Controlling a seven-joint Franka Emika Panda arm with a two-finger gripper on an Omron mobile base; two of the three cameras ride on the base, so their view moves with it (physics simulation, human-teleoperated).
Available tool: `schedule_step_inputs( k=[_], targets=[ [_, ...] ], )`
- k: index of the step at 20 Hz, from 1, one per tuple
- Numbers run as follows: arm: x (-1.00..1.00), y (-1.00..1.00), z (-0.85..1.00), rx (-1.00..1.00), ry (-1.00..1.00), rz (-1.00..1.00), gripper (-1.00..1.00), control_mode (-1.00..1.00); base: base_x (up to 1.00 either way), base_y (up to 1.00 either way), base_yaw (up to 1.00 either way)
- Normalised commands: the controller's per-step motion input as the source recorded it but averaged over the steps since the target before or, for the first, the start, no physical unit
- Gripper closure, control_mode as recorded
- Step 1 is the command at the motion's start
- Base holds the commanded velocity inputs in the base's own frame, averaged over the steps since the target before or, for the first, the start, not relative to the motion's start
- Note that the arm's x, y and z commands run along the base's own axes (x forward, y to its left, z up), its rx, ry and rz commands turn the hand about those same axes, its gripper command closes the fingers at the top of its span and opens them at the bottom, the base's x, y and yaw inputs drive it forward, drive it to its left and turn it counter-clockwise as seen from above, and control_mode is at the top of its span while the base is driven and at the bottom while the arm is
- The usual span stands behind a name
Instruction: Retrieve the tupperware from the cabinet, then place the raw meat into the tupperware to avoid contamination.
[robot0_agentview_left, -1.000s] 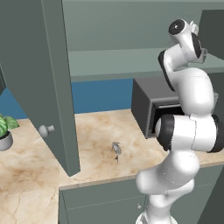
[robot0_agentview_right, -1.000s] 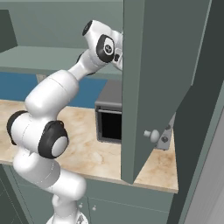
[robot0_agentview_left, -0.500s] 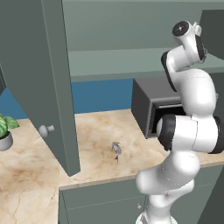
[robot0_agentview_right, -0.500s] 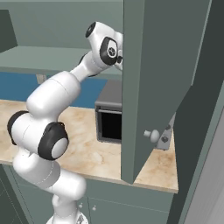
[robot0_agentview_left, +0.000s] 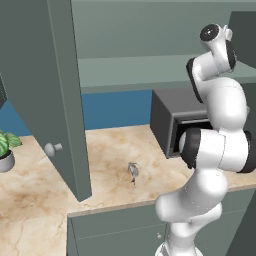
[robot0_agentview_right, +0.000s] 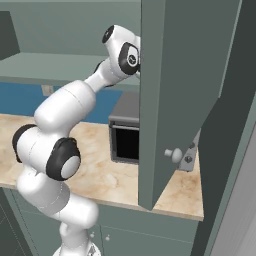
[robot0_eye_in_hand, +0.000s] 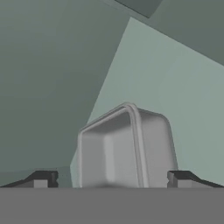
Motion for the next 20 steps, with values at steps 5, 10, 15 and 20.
schedule_step_inputs(
  k=[5,10,15,20],
  targets=[
    [0.00,-0.06,-0.24,0.01,0.01,-0.03,-1.00,-1.00,0.00,0.00,0.00],
    [0.08,-0.07,-0.24,0.02,0.04,-0.03,-1.00,-1.00,0.00,0.00,0.00],
    [0.18,-0.04,-0.26,0.03,0.00,-0.01,-1.00,-1.00,0.00,0.00,0.00],
    [0.21,-0.05,-0.27,0.03,0.00,0.00,-1.00,-1.00,0.00,0.00,0.00]
  ],
)
